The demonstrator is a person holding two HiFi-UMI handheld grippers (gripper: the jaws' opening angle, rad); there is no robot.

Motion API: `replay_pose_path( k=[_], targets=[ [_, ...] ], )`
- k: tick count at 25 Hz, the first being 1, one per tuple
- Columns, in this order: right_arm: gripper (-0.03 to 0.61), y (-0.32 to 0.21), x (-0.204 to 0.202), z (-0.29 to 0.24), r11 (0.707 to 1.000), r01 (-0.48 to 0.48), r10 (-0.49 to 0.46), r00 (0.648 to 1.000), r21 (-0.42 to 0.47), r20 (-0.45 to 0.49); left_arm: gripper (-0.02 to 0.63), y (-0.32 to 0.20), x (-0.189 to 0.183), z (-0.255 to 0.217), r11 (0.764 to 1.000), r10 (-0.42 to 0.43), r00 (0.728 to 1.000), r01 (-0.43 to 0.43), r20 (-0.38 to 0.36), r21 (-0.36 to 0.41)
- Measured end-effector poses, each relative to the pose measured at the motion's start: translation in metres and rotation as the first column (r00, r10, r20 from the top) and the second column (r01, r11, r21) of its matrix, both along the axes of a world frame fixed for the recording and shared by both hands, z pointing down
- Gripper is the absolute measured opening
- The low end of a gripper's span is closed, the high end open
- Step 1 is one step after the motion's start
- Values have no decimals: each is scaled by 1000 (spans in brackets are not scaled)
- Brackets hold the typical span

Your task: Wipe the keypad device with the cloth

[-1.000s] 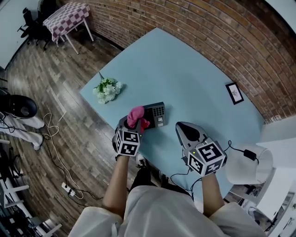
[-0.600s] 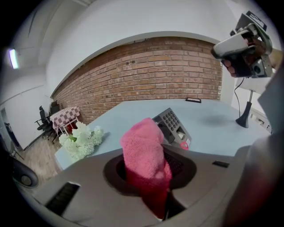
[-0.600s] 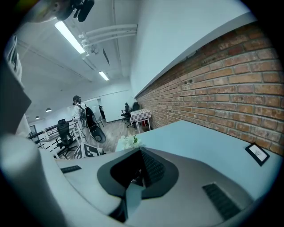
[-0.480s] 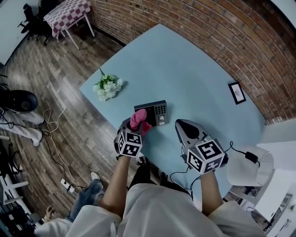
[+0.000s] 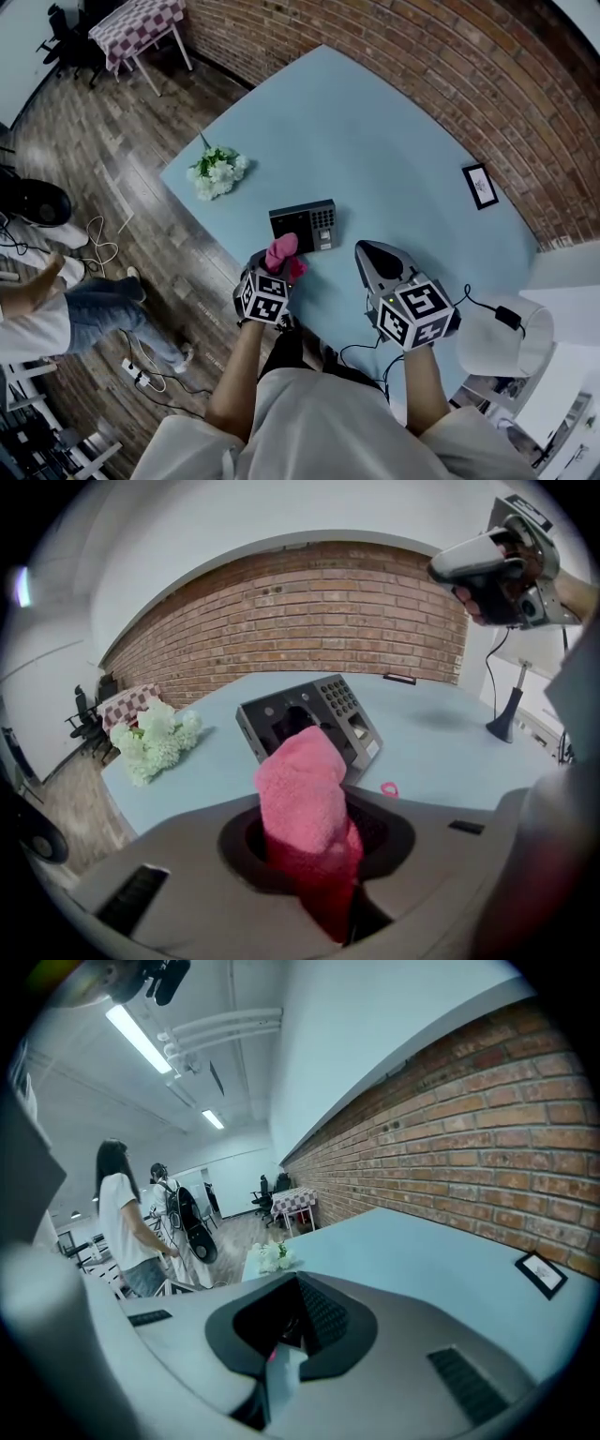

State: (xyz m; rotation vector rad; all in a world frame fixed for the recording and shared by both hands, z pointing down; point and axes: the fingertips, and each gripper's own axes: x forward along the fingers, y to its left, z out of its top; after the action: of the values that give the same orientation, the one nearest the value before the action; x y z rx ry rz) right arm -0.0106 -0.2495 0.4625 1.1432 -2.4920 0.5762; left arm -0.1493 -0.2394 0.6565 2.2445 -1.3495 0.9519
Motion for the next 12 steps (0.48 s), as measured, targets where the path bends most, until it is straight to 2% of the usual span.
replay_pose_path(
  k=[8,12],
  targets=[
    [20,4,3,0,1000,4,-4,1000,-5,-2,129,19,4,20,996,40,999,-39,1,-82],
    [20,8,7,0,1000,5,-5,1000,-5,-1,129,22,7,10,997,40,998,-43,-42,-71]
  ],
)
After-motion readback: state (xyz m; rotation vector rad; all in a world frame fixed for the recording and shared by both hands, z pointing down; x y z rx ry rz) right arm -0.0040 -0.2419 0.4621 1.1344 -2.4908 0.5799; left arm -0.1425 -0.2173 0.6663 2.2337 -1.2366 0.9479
